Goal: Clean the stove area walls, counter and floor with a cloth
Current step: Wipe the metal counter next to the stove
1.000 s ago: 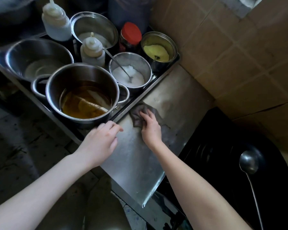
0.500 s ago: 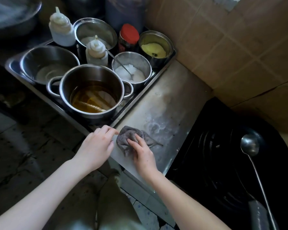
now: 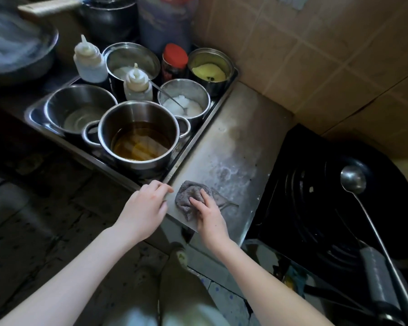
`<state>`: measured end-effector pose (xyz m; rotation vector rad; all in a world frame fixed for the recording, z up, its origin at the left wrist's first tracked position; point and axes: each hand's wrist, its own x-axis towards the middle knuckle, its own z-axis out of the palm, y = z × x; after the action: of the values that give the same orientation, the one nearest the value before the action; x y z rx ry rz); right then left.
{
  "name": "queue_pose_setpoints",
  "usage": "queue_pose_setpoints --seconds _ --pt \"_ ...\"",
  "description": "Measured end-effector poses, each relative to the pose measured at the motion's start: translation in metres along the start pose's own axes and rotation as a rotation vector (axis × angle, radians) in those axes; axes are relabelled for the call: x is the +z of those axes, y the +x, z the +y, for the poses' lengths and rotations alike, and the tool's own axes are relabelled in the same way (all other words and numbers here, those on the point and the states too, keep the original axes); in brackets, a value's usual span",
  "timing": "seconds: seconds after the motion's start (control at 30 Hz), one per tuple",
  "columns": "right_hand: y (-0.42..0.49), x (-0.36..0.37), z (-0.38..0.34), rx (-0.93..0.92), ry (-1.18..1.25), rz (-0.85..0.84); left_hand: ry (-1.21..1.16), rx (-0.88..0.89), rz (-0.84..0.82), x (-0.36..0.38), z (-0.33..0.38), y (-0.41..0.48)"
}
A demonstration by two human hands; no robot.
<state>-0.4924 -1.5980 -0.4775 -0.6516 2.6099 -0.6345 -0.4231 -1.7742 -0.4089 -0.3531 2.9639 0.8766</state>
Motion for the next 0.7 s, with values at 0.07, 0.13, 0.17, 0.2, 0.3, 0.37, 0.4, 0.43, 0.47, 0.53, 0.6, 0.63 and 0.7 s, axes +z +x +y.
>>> queue_pose_setpoints --seconds 0.07,0.13,0.17,0.2,0.3,0.37,0.4,0.43,0.47,0.53,0.6,0.63,0.7 --pt "-0.005 -0.001 -0.004 0.015 -0.006 0.026 -0.004 0.017 -0.004 -0.002 -0.001 -0.002" --pt "-0.012 -0.005 -0.007 0.033 -0.012 0.05 -0.008 0.039 -0.014 -0.003 -0.001 -0.003" --pt "-0.016 -0.007 -0.009 0.039 -0.014 0.061 -0.003 0.052 -0.022 -0.004 -0.001 -0.003" --pt "-0.02 -0.008 -0.01 0.049 -0.015 0.07 0.004 0.063 -0.032 -0.004 -0.002 -0.003" --pt "-0.03 -0.01 -0.011 0.094 -0.004 0.112 0.013 0.092 -0.072 -0.005 -0.002 -0.004" --pt "-0.037 -0.011 -0.01 0.129 -0.005 0.141 0.018 0.116 -0.095 -0.005 -0.002 -0.005" --pt "-0.04 -0.013 -0.01 0.15 -0.002 0.151 0.023 0.132 -0.106 -0.005 -0.002 -0.005" --pt "-0.044 -0.015 -0.01 0.171 0.006 0.161 0.031 0.149 -0.116 -0.005 -0.002 -0.005" --pt "-0.049 -0.017 -0.009 0.19 0.014 0.171 0.044 0.166 -0.127 -0.004 0.0 -0.004" --pt "-0.058 -0.021 -0.006 0.223 0.019 0.195 0.073 0.198 -0.145 -0.003 0.003 -0.003" --pt "-0.069 -0.026 -0.002 0.261 0.017 0.227 0.088 0.235 -0.16 -0.002 0.008 -0.001" --pt "-0.075 -0.027 0.001 0.283 0.018 0.242 0.084 0.251 -0.17 -0.001 0.011 -0.001" --pt "-0.087 -0.031 0.008 0.327 0.027 0.274 0.075 0.287 -0.194 0.002 0.019 0.0"
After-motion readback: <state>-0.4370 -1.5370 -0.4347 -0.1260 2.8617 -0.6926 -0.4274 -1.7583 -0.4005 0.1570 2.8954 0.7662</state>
